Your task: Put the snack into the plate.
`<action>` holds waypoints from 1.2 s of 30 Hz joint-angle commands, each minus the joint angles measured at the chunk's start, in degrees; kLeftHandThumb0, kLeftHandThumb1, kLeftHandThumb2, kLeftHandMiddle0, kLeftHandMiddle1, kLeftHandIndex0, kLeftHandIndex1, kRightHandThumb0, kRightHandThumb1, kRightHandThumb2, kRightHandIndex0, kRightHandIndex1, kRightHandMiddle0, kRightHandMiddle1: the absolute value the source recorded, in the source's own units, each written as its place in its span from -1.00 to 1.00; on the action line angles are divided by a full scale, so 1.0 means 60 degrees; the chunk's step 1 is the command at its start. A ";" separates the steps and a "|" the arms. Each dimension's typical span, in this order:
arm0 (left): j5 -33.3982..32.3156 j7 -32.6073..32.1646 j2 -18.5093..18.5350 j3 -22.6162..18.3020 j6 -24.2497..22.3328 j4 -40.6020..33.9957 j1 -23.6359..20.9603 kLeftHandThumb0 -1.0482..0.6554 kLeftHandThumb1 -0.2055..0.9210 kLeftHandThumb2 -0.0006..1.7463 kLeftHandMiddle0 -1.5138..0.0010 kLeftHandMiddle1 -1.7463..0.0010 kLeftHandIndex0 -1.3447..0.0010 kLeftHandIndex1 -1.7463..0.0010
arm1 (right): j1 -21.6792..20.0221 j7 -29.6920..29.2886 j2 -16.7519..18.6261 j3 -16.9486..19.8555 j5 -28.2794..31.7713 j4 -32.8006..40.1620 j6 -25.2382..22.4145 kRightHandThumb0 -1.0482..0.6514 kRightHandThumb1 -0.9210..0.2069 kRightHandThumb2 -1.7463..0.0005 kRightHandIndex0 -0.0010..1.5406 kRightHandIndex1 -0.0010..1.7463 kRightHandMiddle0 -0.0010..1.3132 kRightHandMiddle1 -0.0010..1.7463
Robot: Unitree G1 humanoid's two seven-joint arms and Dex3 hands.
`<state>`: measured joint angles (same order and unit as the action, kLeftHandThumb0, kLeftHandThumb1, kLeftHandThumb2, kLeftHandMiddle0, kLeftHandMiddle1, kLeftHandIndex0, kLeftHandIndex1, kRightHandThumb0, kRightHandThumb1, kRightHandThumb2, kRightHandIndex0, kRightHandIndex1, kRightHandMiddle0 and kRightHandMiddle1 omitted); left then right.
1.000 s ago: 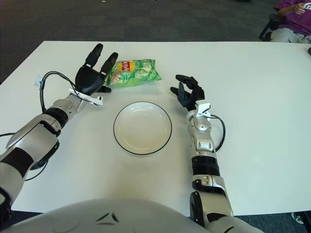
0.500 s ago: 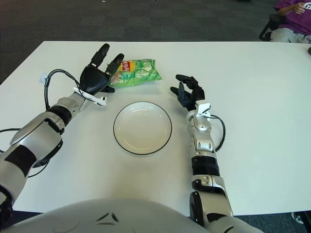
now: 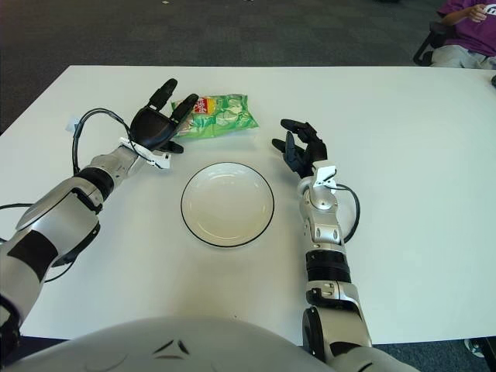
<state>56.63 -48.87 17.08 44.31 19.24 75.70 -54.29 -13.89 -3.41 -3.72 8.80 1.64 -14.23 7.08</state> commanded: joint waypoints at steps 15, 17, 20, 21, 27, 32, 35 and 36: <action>-0.0389 0.2025 0.0205 -0.0178 -0.0233 0.0068 -0.0229 -0.37 0.68 -1.00 1.00 1.00 0.80 0.99 | 0.0130 0.0004 0.0032 0.0060 0.0152 0.0259 0.0062 -0.22 -1.00 0.18 0.29 -0.99 -0.31 -0.24; -0.0394 0.2028 0.0189 -0.0186 -0.0309 0.0076 -0.0219 -0.36 0.68 -1.00 1.00 1.00 0.81 0.99 | 0.0129 0.0010 0.0029 0.0067 0.0161 0.0254 0.0065 -0.22 -1.00 0.18 0.29 -0.99 -0.31 -0.24; -0.0413 0.1965 0.0147 -0.0215 -0.0485 0.0098 -0.0199 -0.35 0.67 -1.00 1.00 1.00 0.83 1.00 | 0.0129 0.0021 0.0022 0.0073 0.0173 0.0252 0.0065 -0.22 -1.00 0.18 0.29 -0.99 -0.31 -0.24; -0.0429 0.1914 0.0121 -0.0238 -0.0588 0.0111 -0.0190 -0.35 0.66 -1.00 1.00 1.00 0.83 1.00 | 0.0130 0.0026 0.0019 0.0074 0.0178 0.0253 0.0065 -0.22 -1.00 0.18 0.29 -0.99 -0.31 -0.24; -0.0454 0.1734 -0.0021 -0.0283 -0.0973 0.0179 -0.0150 -0.34 0.65 -1.00 1.00 1.00 0.82 0.99 | 0.0133 0.0049 0.0002 0.0085 0.0203 0.0216 0.0097 -0.22 -1.00 0.18 0.29 -0.99 -0.31 -0.25; -0.0441 0.1646 -0.0107 -0.0274 -0.1118 0.0240 -0.0119 -0.33 0.65 -1.00 0.98 0.99 0.80 0.98 | 0.0137 0.0052 -0.0001 0.0083 0.0216 0.0214 0.0107 -0.22 -1.00 0.18 0.29 -0.99 -0.31 -0.25; -0.0425 0.1532 -0.0152 -0.0259 -0.1181 0.0281 -0.0088 -0.33 0.65 -1.00 0.97 0.99 0.79 0.98 | 0.0148 0.0048 0.0003 0.0075 0.0226 0.0230 0.0107 -0.22 -1.00 0.18 0.29 -0.99 -0.31 -0.25; -0.0418 0.1486 -0.0165 -0.0253 -0.1198 0.0291 -0.0077 -0.32 0.65 -1.00 0.97 0.99 0.79 0.98 | 0.0152 0.0045 0.0004 0.0071 0.0230 0.0237 0.0106 -0.22 -1.00 0.18 0.29 -0.99 -0.31 -0.25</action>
<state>54.20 -39.37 16.48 42.71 12.67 76.72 -55.82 -13.44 -3.11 -3.72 8.90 2.66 -13.59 7.08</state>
